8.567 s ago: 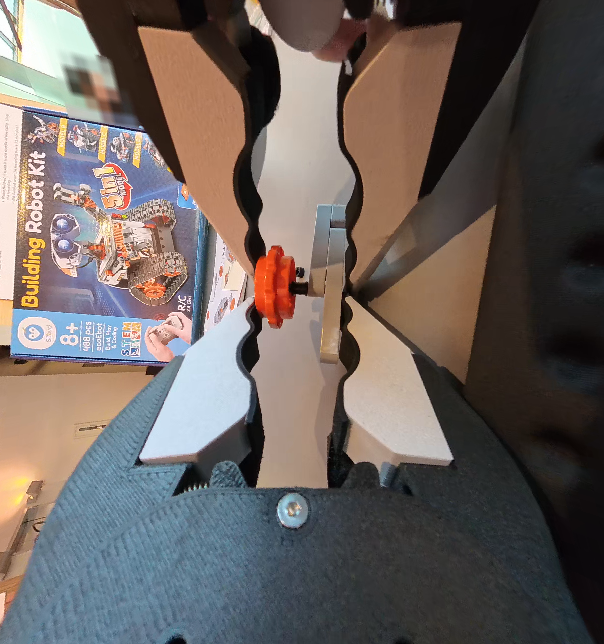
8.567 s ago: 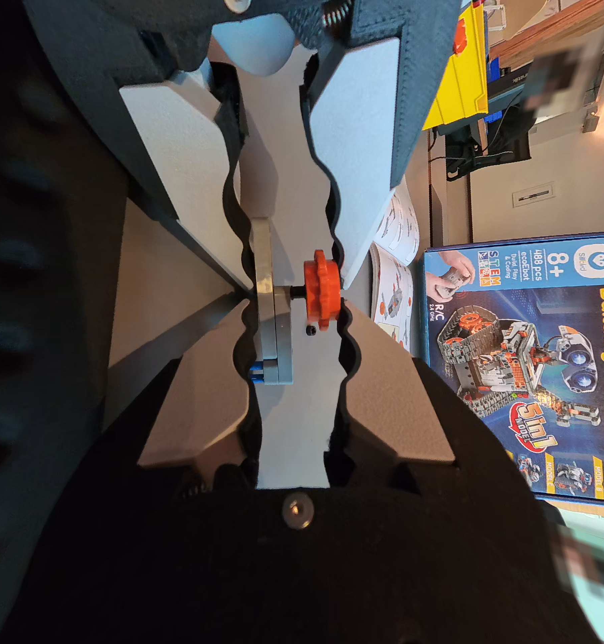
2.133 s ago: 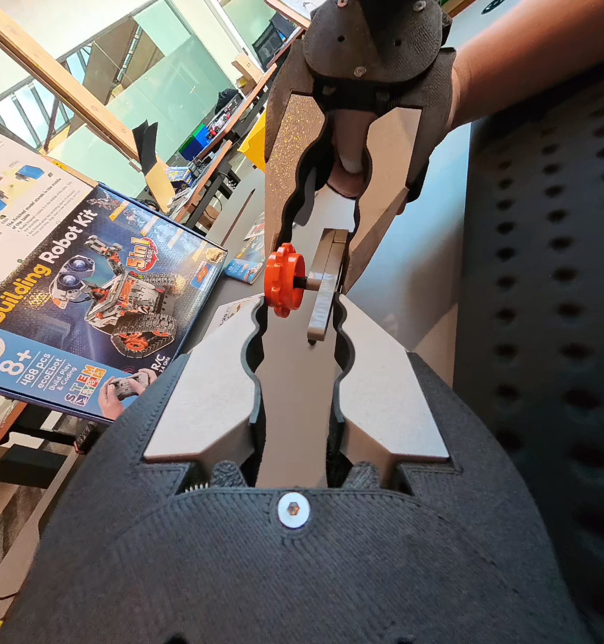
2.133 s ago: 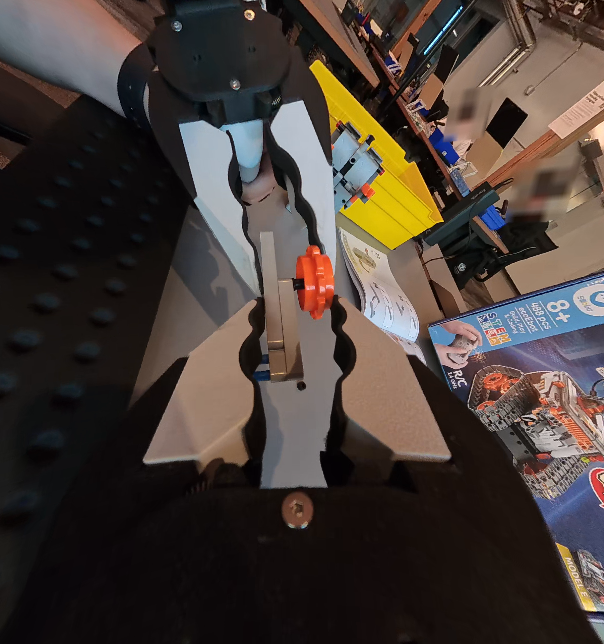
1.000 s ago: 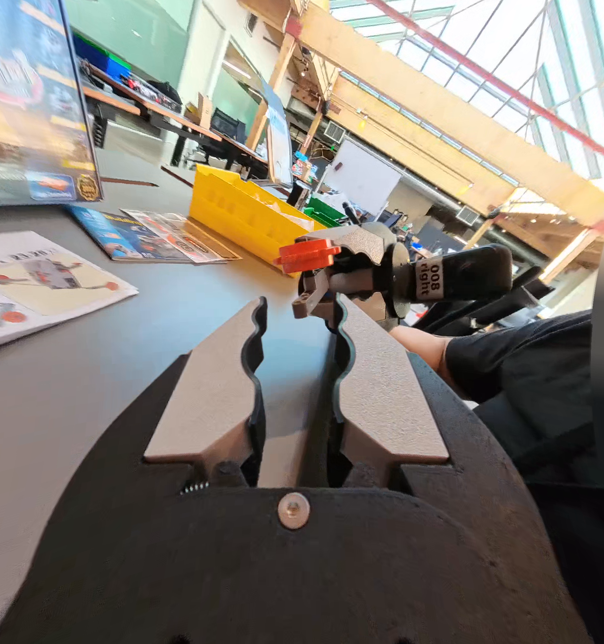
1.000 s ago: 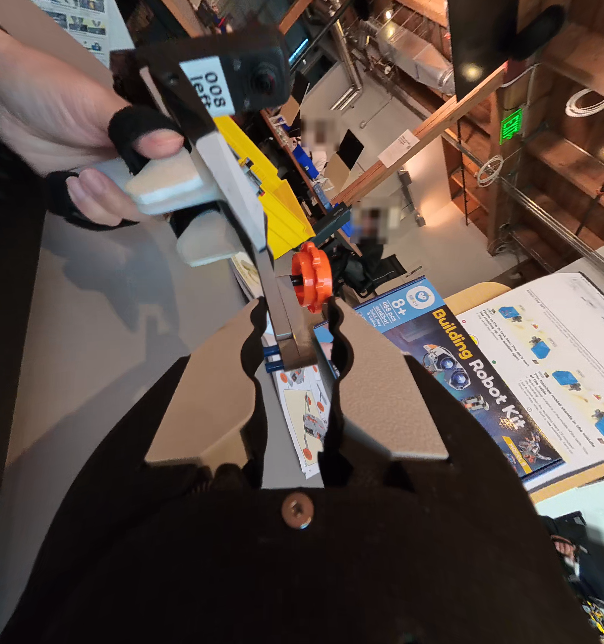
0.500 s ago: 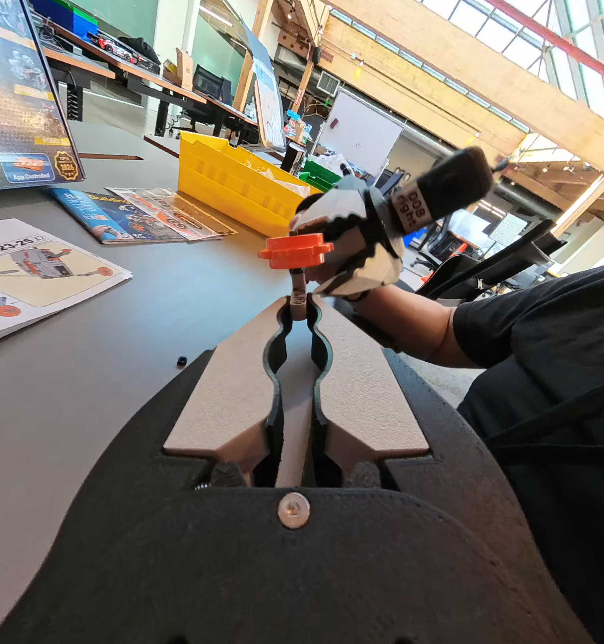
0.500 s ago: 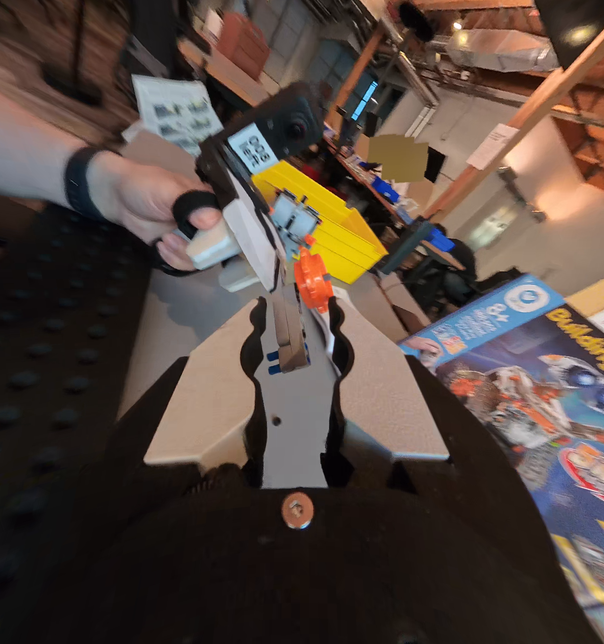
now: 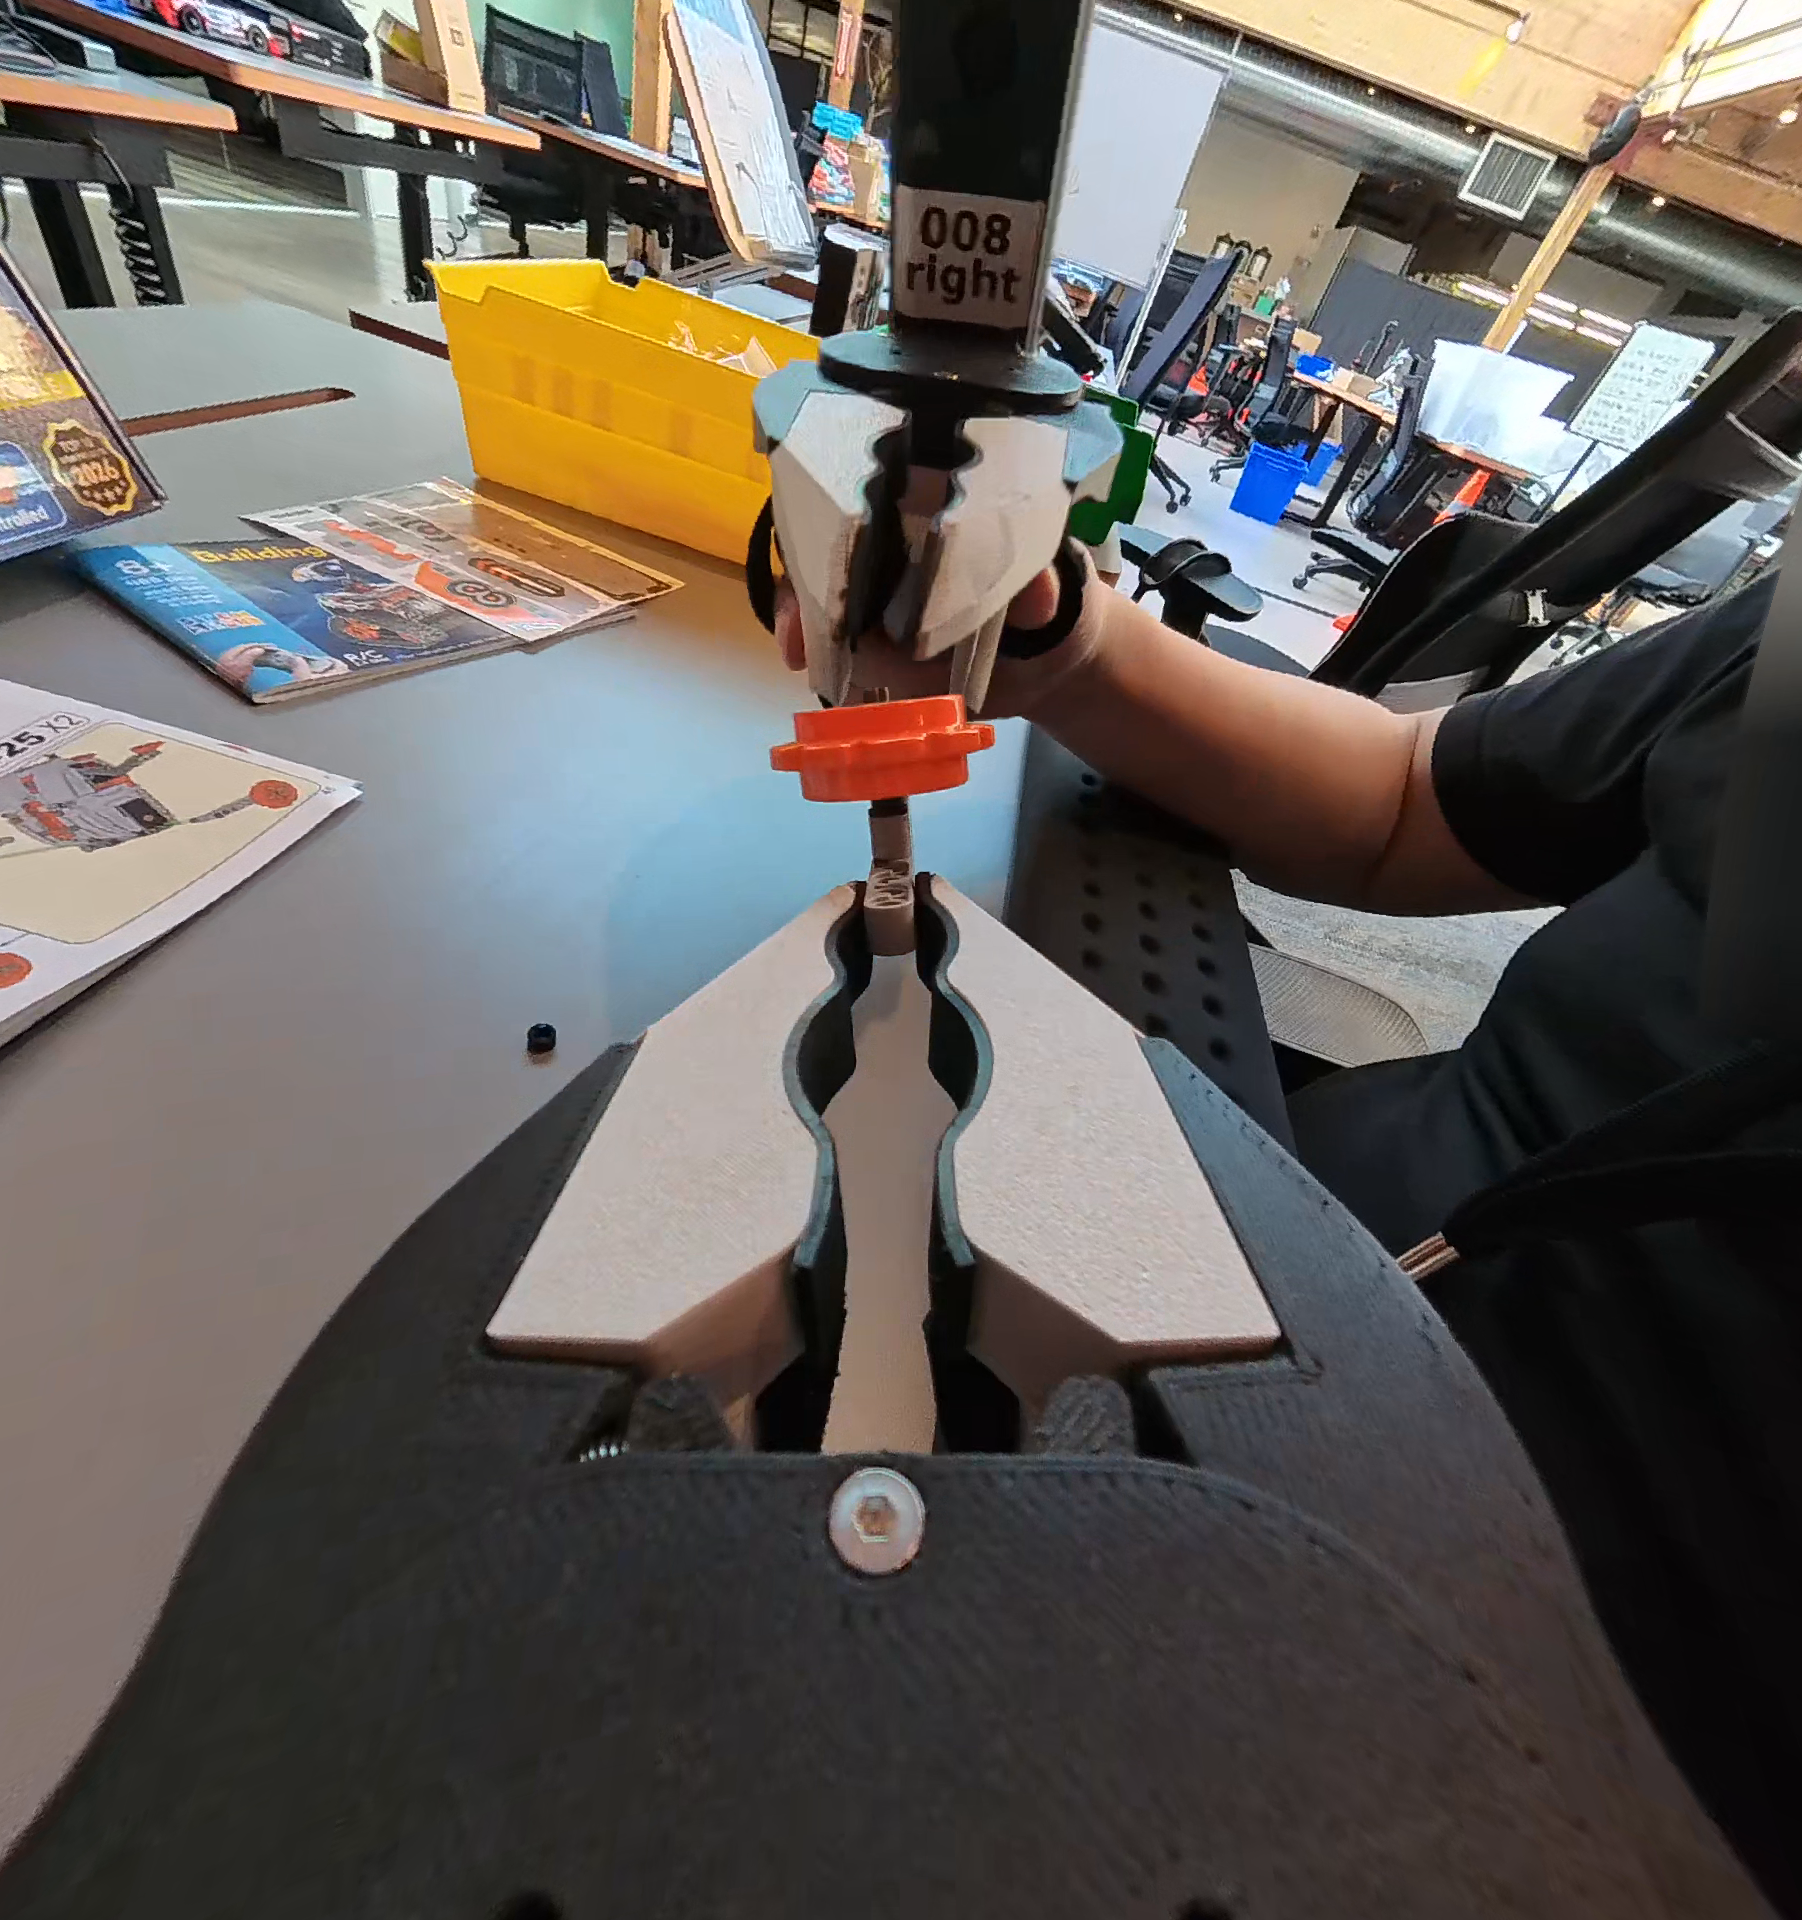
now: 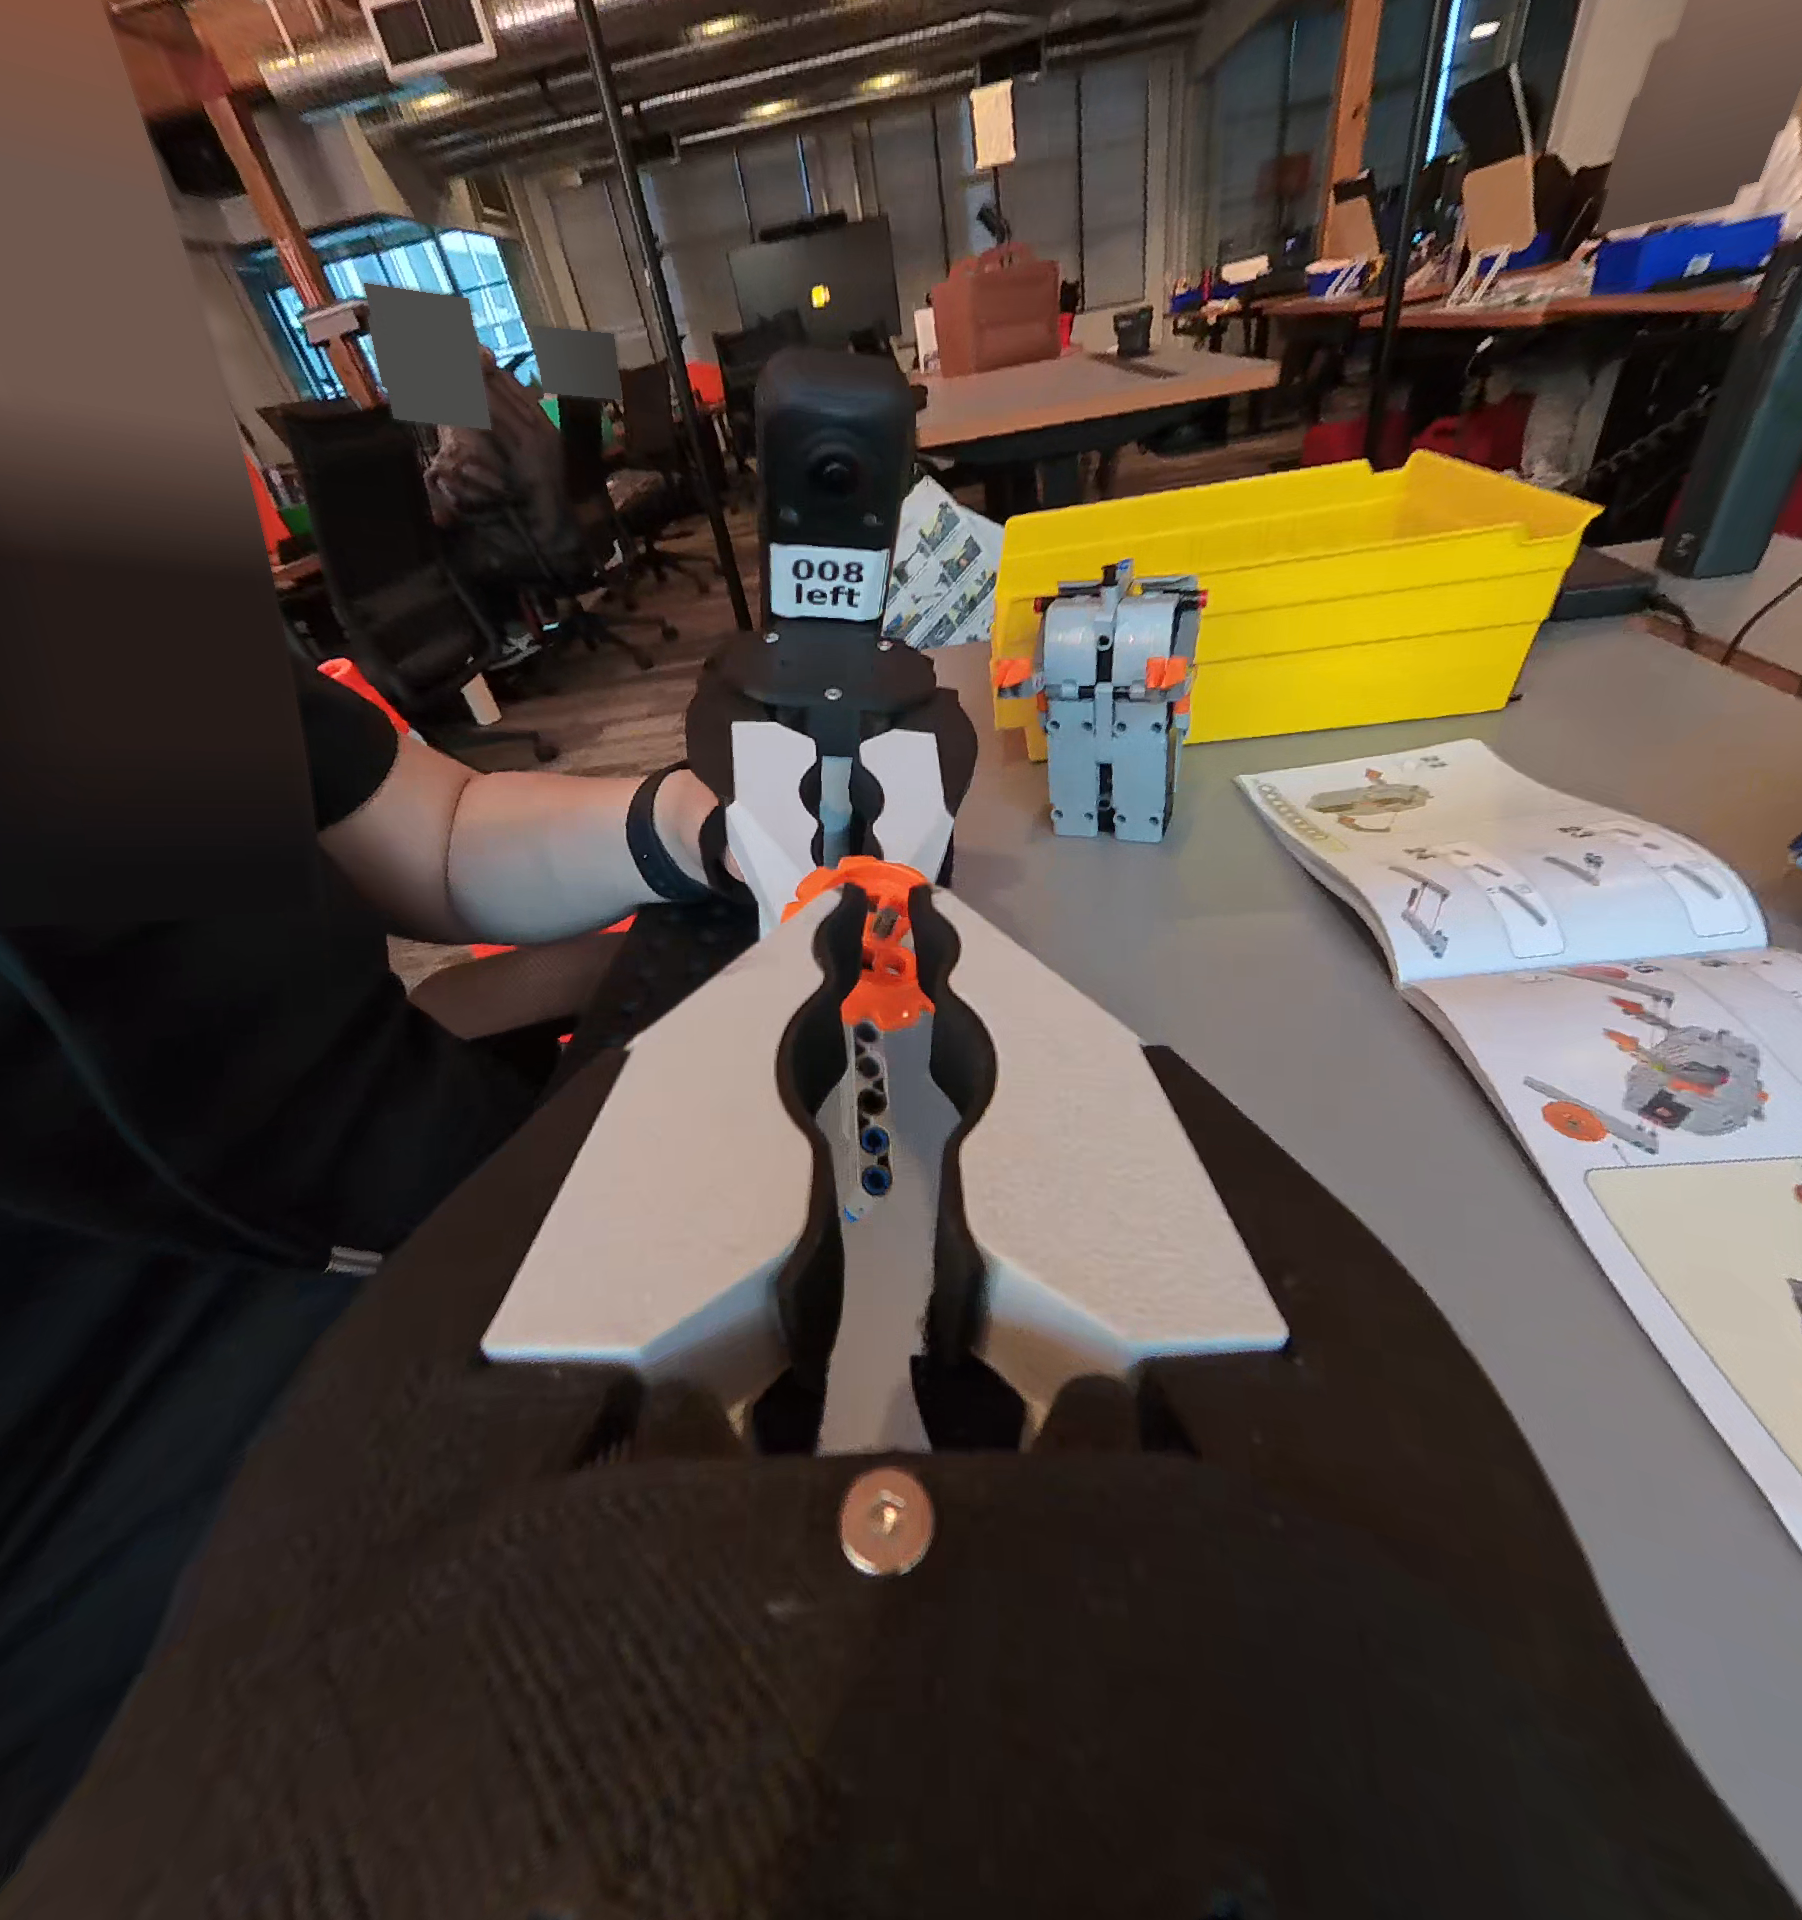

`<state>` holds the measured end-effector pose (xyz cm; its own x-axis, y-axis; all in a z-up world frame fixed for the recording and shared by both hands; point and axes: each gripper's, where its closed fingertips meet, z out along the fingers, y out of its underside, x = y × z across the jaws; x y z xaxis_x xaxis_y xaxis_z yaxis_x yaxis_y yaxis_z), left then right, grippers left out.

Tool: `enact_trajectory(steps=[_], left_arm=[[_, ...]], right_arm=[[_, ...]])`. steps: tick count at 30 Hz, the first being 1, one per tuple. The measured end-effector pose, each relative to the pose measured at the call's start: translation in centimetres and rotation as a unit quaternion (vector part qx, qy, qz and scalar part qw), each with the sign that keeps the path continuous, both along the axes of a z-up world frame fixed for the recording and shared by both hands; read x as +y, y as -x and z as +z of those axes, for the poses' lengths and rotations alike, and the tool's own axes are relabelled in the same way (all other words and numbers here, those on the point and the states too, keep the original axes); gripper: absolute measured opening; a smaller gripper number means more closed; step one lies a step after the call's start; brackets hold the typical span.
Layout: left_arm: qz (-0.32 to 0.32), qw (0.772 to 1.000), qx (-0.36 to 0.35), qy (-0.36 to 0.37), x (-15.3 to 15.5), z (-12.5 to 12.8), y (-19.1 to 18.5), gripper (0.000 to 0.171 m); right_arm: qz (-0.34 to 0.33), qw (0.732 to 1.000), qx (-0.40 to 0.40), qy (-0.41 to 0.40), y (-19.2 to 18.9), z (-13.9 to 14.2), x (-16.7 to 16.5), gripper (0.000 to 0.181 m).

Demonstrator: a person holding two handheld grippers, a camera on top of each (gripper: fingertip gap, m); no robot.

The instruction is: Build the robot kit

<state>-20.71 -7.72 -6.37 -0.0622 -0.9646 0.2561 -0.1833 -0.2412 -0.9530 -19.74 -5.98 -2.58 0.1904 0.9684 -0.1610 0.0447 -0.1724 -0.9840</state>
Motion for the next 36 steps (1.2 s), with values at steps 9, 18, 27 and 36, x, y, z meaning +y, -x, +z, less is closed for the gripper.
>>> enact_trajectory(steps=[9, 18, 27, 36], left_arm=[[-0.005, 1.0, 0.015, -0.013, -0.3, -0.5, -0.2, 0.005], [-0.021, 0.999, -0.01, 0.024, -0.6, 0.3, 0.0, 0.005], [-0.021, 0.997, -0.038, 0.069, -0.3, 1.1, -0.1, 0.035], [0.016, 0.999, -0.029, 0.002, 0.4, 1.1, -1.2, 0.048]], right_arm=[[0.031, 0.999, -0.035, 0.024, 0.6, -1.5, -0.7, 0.003], [0.042, 0.997, 0.007, 0.06, 0.6, -0.6, -0.7, 0.002], [0.051, 0.989, 0.07, 0.12, 0.4, 0.8, -0.1, 0.002], [0.049, 0.979, 0.11, 0.164, 0.3, 1.5, 1.0, 0.002]])
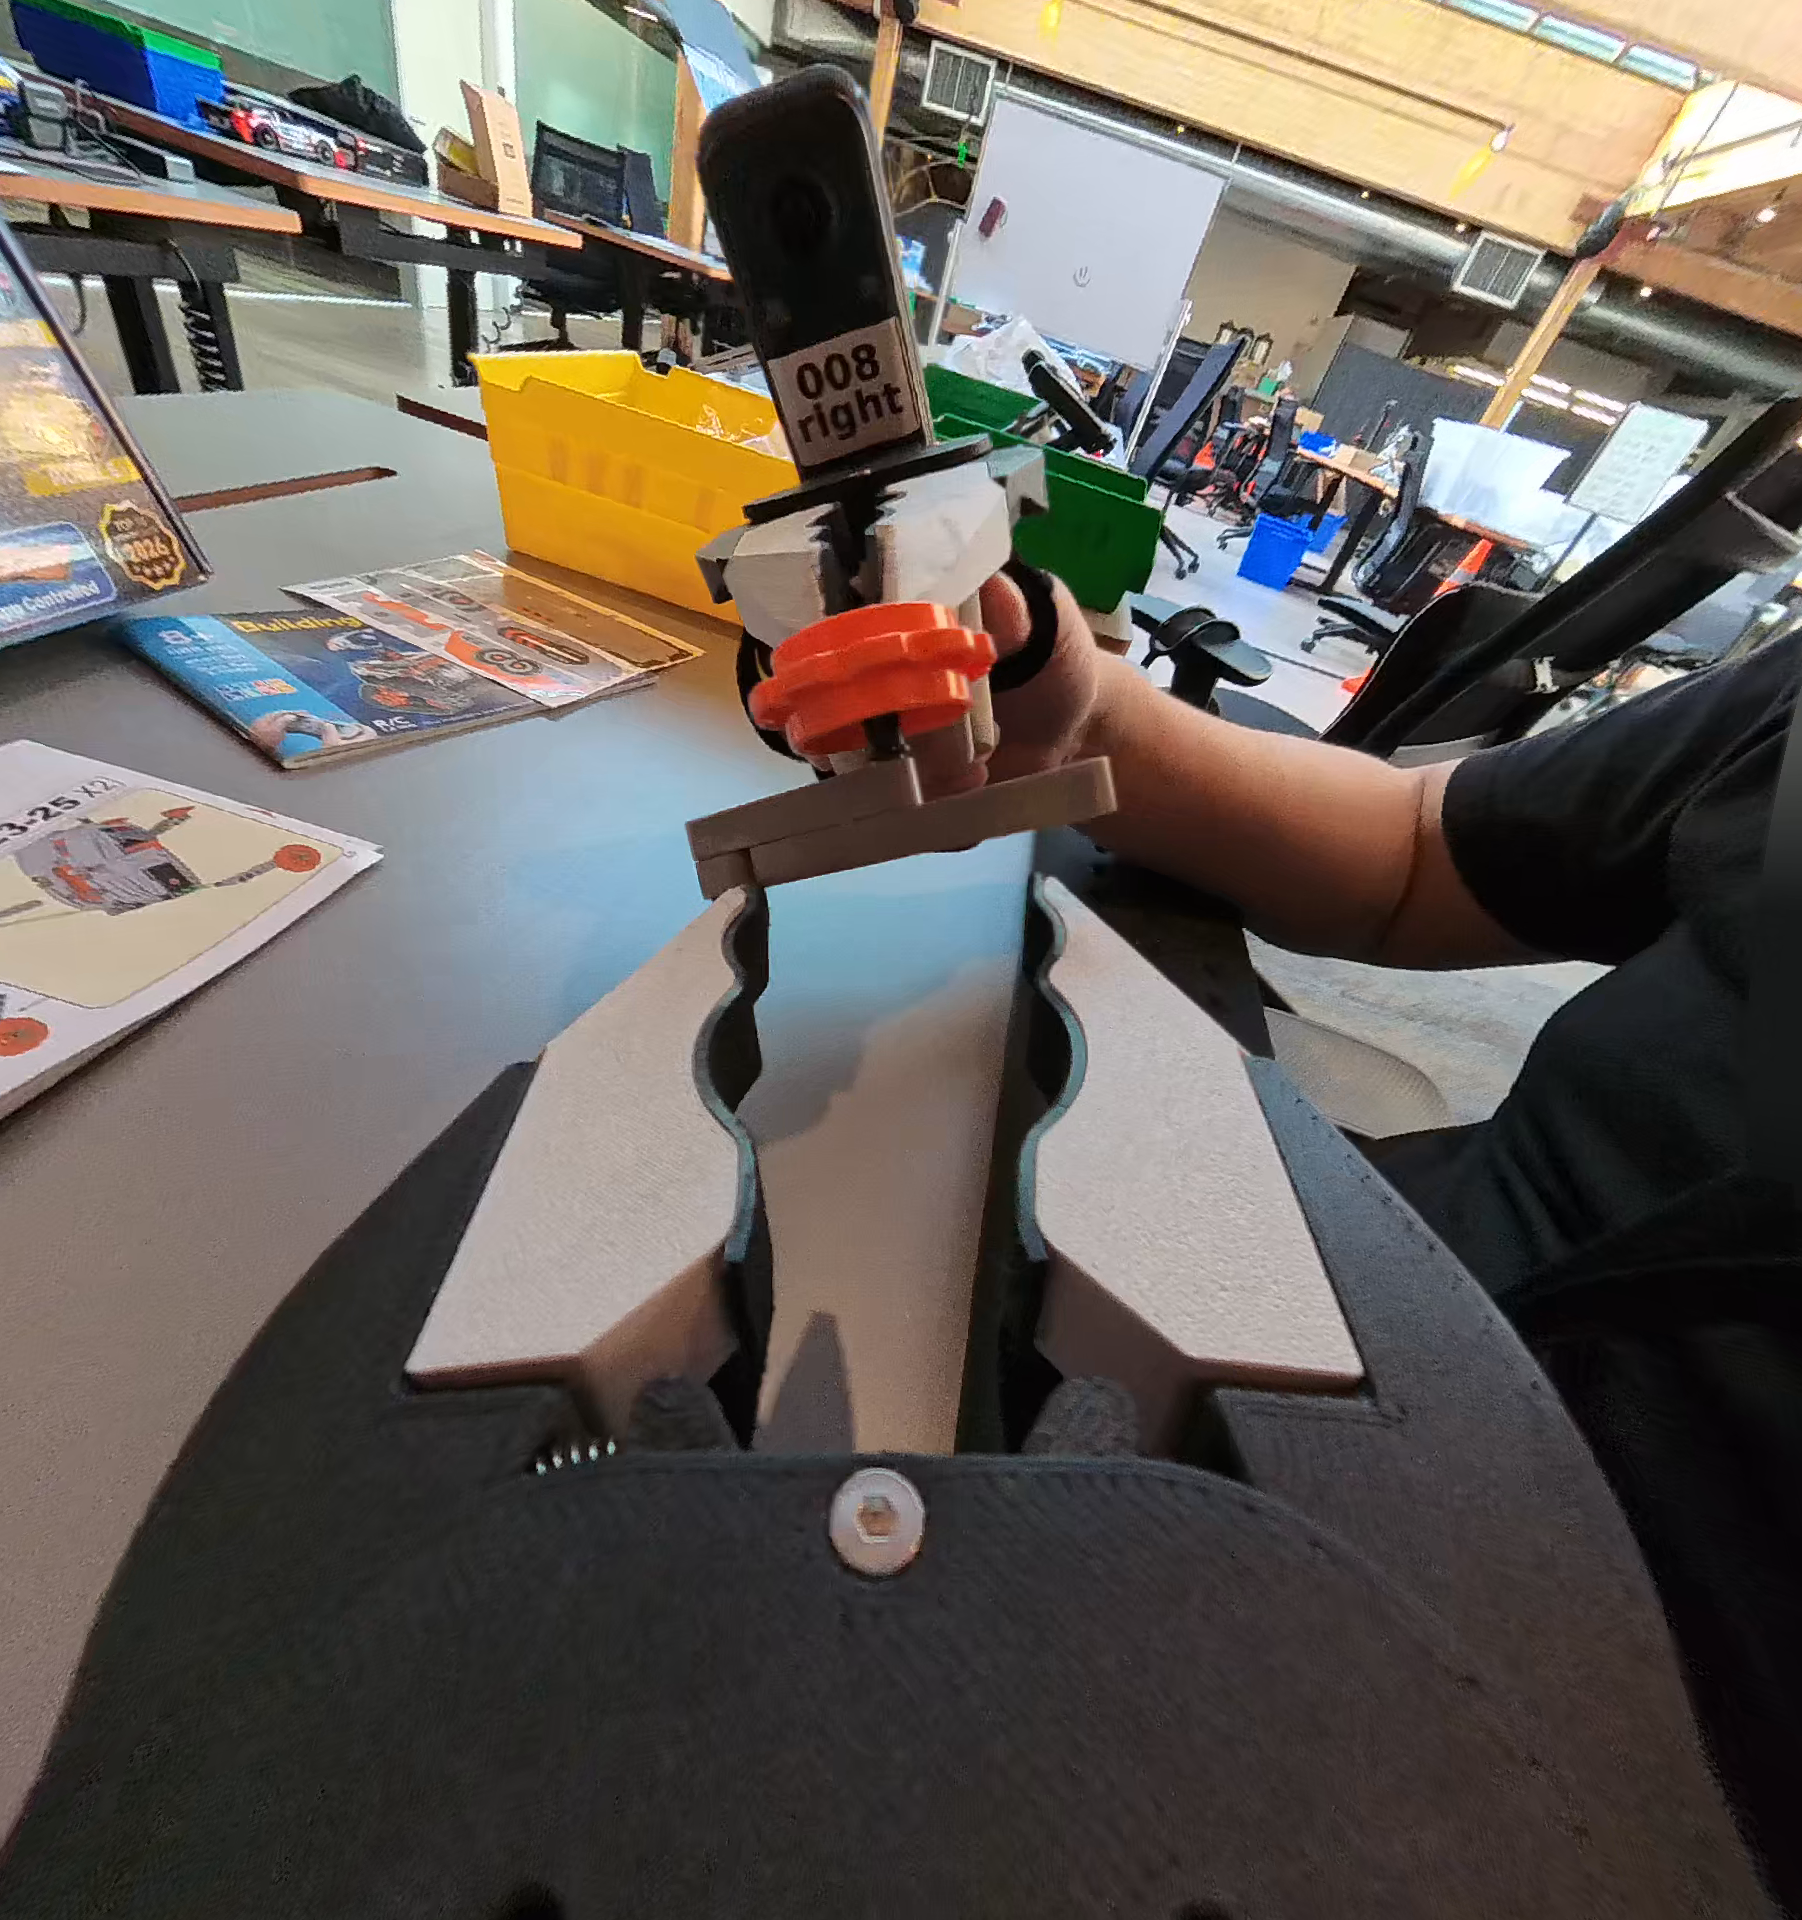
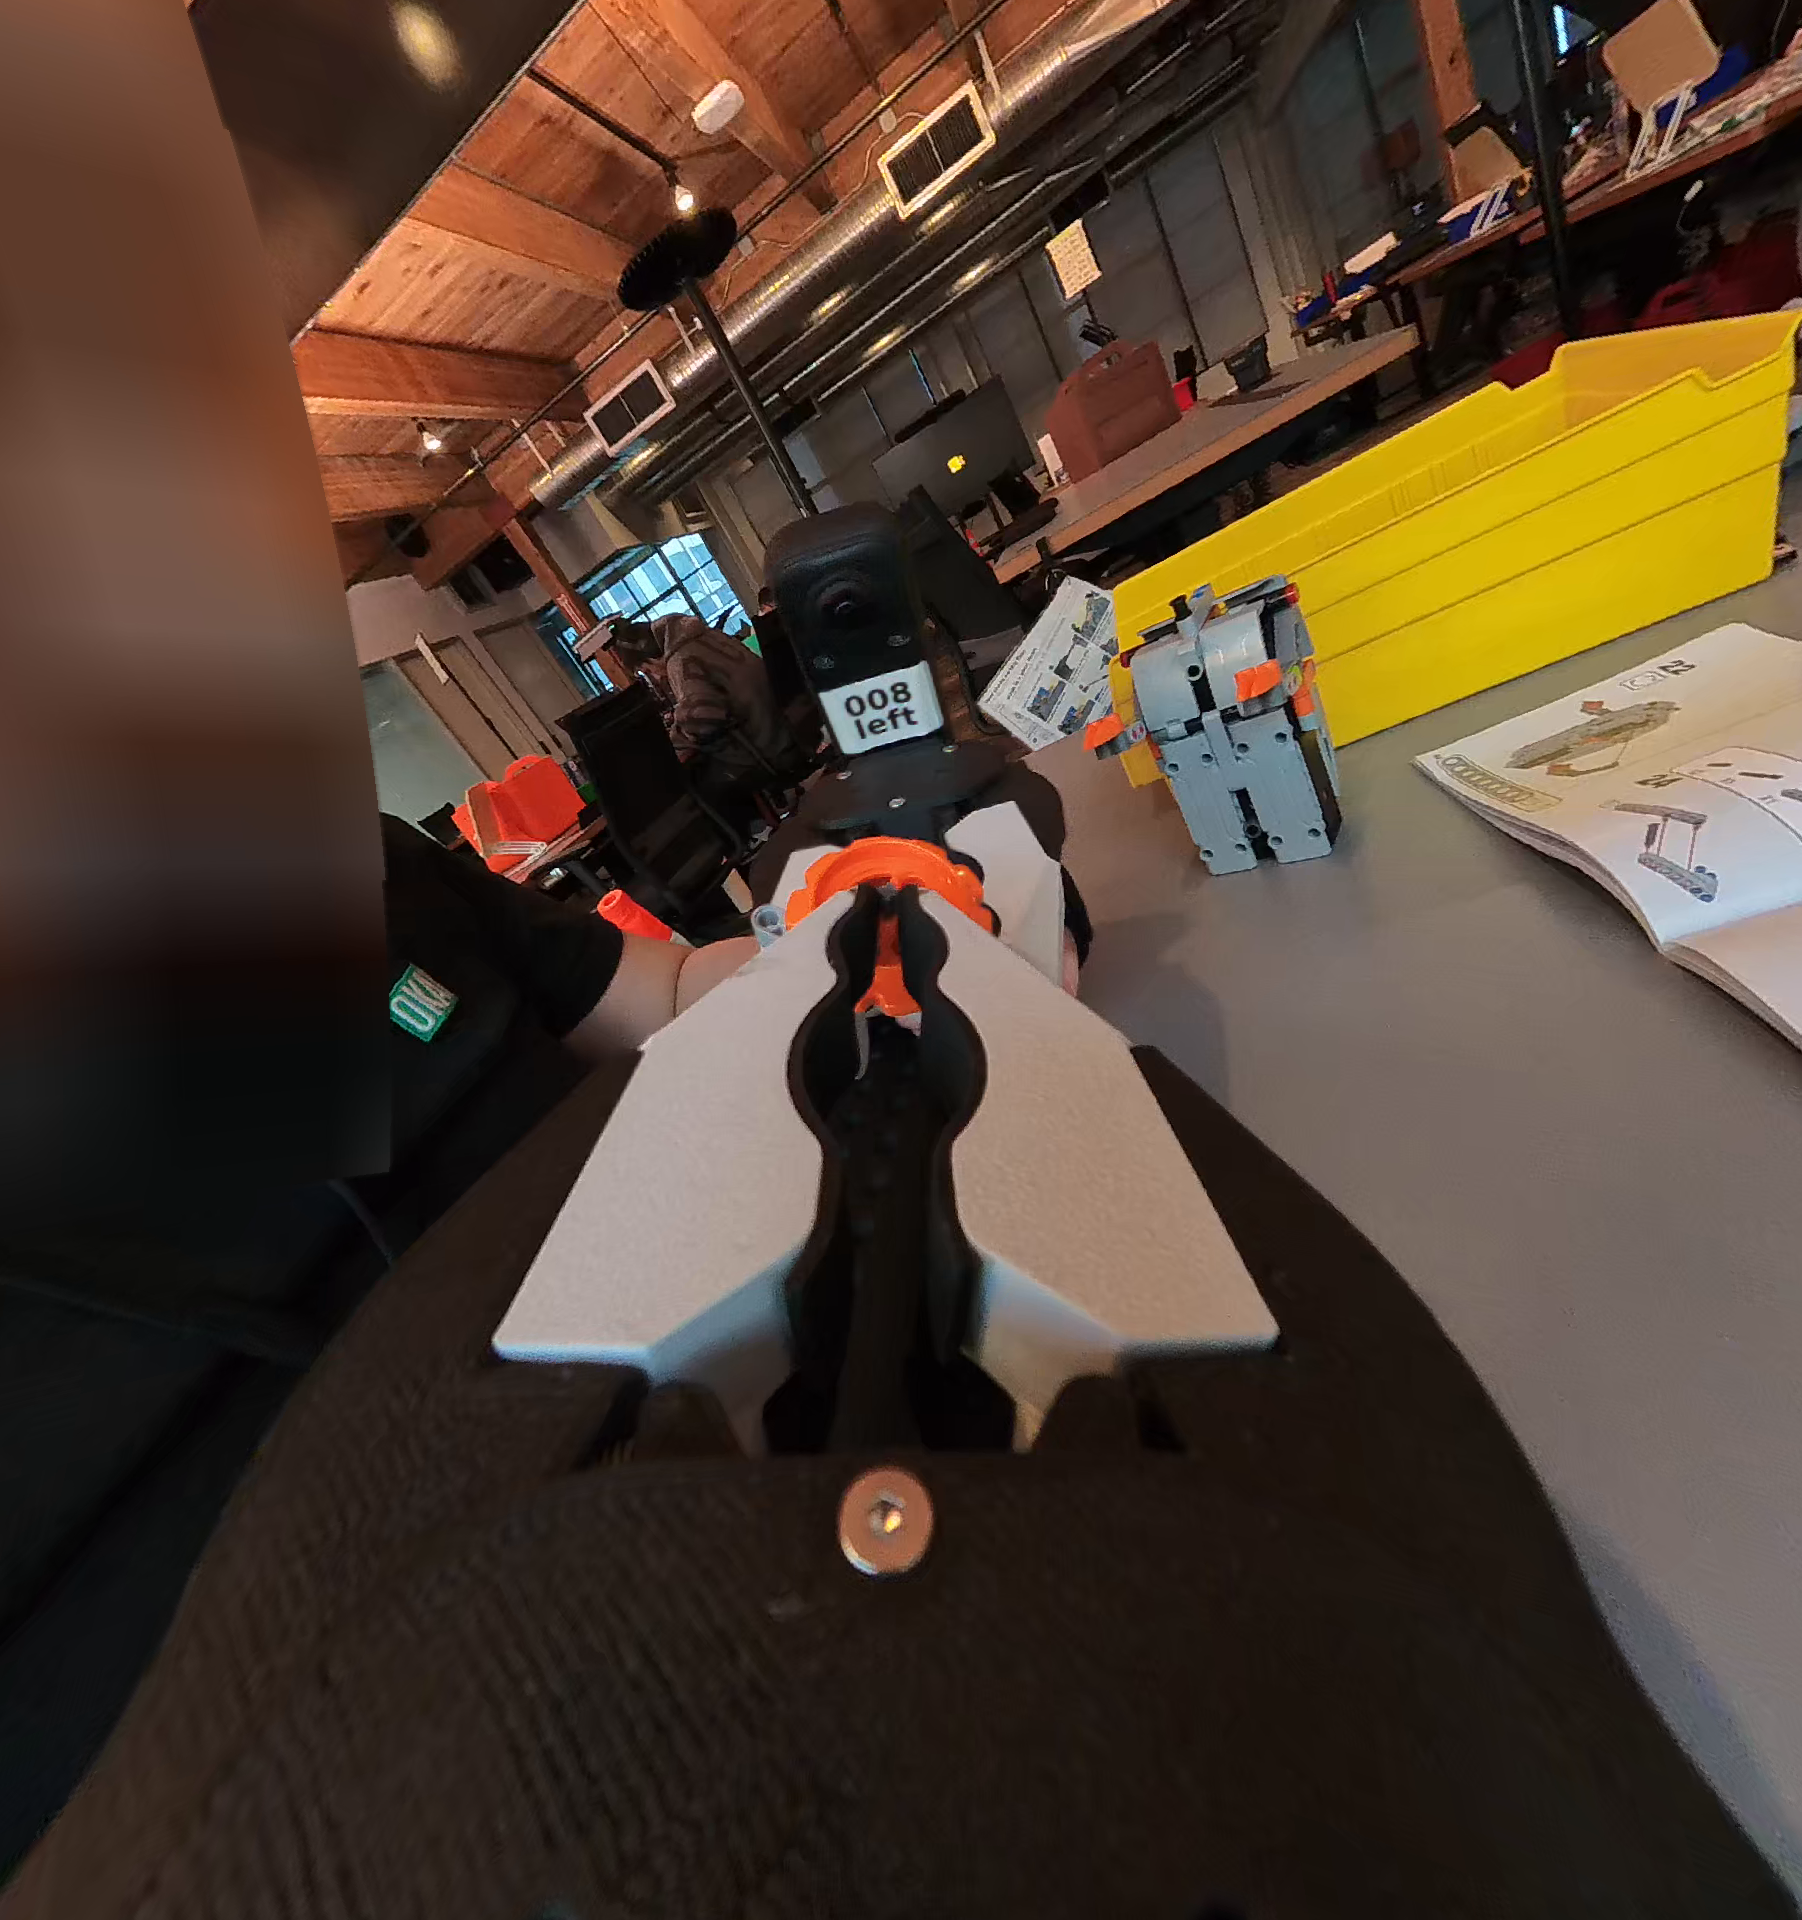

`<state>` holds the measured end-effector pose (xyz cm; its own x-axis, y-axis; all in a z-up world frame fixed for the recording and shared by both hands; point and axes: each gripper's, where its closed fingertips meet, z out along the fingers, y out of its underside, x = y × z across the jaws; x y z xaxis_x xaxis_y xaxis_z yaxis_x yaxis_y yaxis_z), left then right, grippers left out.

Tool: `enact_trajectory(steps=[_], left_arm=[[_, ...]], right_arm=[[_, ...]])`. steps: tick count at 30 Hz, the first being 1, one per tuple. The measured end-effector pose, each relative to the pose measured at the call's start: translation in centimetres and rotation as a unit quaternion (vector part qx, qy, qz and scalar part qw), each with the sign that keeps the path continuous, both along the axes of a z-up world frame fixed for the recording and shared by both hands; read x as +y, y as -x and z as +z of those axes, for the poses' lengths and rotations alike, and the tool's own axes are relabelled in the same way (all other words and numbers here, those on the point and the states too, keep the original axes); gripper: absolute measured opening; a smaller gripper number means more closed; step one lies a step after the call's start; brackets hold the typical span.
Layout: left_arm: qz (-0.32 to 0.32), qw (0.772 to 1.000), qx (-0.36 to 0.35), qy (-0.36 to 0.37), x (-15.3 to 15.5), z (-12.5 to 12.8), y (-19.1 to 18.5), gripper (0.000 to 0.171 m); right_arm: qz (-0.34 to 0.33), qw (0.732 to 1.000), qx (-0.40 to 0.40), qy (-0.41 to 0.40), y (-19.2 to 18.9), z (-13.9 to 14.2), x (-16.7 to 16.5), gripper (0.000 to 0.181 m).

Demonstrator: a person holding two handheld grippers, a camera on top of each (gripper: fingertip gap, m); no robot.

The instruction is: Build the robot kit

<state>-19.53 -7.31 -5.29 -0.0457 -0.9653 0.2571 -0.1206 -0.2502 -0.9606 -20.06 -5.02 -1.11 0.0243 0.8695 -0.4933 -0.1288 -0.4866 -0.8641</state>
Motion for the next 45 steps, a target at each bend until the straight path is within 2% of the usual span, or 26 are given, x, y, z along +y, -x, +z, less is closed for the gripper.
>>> enact_trajectory(steps=[4, 10, 14, 16, 26, 29, 31, 33, 43, 45], left_arm=[[0.012, 1.0, -0.007, -0.015, 0.0, 0.4, 0.6, 0.055], [0.076, 0.994, -0.03, -0.074, 1.0, 2.1, 1.5, 0.056], [0.128, 0.986, -0.047, -0.095, 1.8, 3.6, 1.3, 0.037], [0.143, 0.982, -0.062, -0.105, 1.9, 4.6, 1.1, 0.034], [0.174, 0.975, -0.077, -0.116, 2.5, 5.6, 0.1, 0.027], [0.182, 0.973, -0.085, -0.117, 2.8, 6.0, 0.0, 0.02], [0.176, 0.974, -0.085, -0.118, 2.7, 6.0, -0.1, 0.007], [0.174, 0.975, -0.076, -0.12, 2.8, 5.7, -0.2, 0.006], [0.114, 0.986, -0.046, -0.113, 2.2, 5.2, 0.7, 0.007], [0.116, 0.986, -0.037, -0.113, 2.5, 4.8, 1.1, 0.033]], right_arm=[[-0.005, 1.0, -0.008, 0.001, -0.1, 0.1, 0.2, 0.002], [-0.025, 0.999, -0.021, -0.002, -0.6, 1.2, 0.8, 0.002], [-0.037, 0.999, -0.003, 0.006, -0.6, 2.3, 1.3, 0.002], [-0.038, 0.999, 0.014, 0.011, -0.6, 2.9, 1.3, 0.002], [-0.04, 0.997, 0.055, 0.034, -0.3, 3.6, 1.6, 0.002], [-0.041, 0.997, 0.056, 0.037, -0.3, 3.4, 1.7, 0.002], [-0.041, 0.997, 0.059, 0.04, -0.3, 3.4, 1.7, 0.002], [-0.043, 0.997, 0.055, 0.04, -0.4, 3.2, 1.8, 0.002], [-0.032, 0.999, 0.028, 0.018, -0.3, 2.2, 0.9, 0.002], [-0.032, 0.999, 0.027, 0.015, -0.4, 2.3, 0.7, 0.002]])
